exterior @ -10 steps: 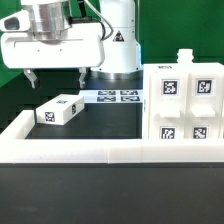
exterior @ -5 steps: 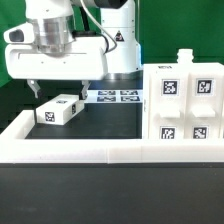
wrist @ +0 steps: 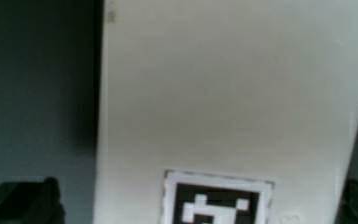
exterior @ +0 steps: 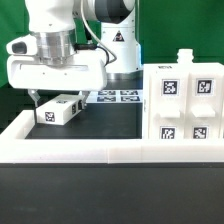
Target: Assemble cabinet
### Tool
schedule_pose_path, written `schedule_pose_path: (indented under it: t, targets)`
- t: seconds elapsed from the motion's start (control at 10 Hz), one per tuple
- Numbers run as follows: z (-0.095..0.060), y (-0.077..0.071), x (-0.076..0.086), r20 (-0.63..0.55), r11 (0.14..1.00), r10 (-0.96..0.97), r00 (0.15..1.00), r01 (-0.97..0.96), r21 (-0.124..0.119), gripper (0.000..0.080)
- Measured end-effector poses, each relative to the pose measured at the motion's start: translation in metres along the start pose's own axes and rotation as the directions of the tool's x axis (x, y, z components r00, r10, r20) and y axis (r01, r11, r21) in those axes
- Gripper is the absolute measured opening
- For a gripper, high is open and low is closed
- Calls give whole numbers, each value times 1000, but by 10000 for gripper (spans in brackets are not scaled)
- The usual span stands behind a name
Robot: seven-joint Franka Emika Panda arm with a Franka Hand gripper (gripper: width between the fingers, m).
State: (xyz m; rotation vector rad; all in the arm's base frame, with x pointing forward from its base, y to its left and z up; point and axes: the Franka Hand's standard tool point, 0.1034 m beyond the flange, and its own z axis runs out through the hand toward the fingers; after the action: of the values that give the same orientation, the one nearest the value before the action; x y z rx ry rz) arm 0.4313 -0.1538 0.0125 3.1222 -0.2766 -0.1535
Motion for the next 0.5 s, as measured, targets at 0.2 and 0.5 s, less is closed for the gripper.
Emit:
schedule_pose_path:
  t: [0.2,0.5]
  targets:
    - [0,0,0,0,1000,0,1000,0,0,558]
    - [0,0,0,0,1000,-1,1000,1,0,560]
